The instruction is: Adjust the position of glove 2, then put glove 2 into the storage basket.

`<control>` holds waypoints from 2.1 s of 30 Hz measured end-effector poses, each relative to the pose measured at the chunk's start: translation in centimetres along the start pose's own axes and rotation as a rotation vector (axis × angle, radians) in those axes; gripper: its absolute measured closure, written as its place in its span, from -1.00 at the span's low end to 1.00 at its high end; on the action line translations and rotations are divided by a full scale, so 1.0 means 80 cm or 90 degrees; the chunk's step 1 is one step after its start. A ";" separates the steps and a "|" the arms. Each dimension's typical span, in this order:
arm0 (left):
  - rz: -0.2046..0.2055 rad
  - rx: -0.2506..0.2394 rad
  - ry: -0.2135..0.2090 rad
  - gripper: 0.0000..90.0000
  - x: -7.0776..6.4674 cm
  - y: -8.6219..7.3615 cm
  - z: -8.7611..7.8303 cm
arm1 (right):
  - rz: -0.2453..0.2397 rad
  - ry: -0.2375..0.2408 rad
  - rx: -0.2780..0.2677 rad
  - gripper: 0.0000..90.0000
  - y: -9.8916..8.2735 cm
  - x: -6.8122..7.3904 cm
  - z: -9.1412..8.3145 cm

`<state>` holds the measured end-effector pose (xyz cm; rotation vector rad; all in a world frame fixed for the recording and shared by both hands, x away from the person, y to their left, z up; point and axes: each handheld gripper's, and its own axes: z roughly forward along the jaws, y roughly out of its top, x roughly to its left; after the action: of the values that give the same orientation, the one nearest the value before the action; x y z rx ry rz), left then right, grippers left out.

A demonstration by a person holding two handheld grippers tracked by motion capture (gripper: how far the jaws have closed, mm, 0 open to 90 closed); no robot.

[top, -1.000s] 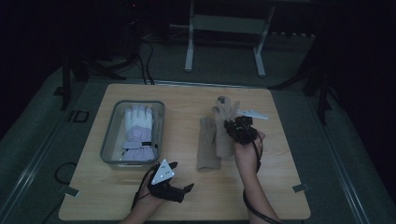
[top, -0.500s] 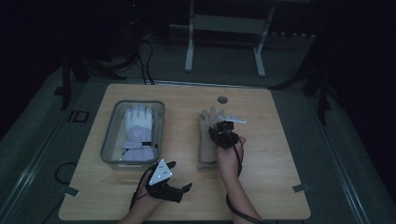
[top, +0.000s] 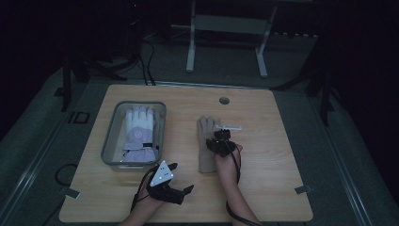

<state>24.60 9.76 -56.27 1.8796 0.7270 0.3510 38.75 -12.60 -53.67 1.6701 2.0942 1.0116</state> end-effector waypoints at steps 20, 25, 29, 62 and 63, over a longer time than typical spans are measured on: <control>-0.017 -0.004 0.000 -0.94 0.000 0.000 0.003 | -0.116 0.081 -0.006 -0.69 0.007 -0.027 -0.043; -0.029 0.004 0.003 -0.94 0.001 0.001 0.005 | -0.159 0.110 -0.029 -0.64 -0.001 -0.046 -0.050; -0.036 0.012 -0.006 -0.94 0.001 0.003 0.008 | -0.159 0.148 -0.021 -0.64 -0.005 -0.062 -0.056; 0.050 0.228 0.013 0.89 0.001 0.074 0.139 | -0.063 0.175 0.066 0.45 0.048 -0.092 0.021; 0.046 0.225 0.014 0.89 0.002 0.073 0.139 | -0.064 0.184 0.072 0.64 0.048 -0.092 0.022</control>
<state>32.68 0.16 -55.57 2.2422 0.7748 0.3033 44.81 -18.50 -53.88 1.5269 2.4334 1.1826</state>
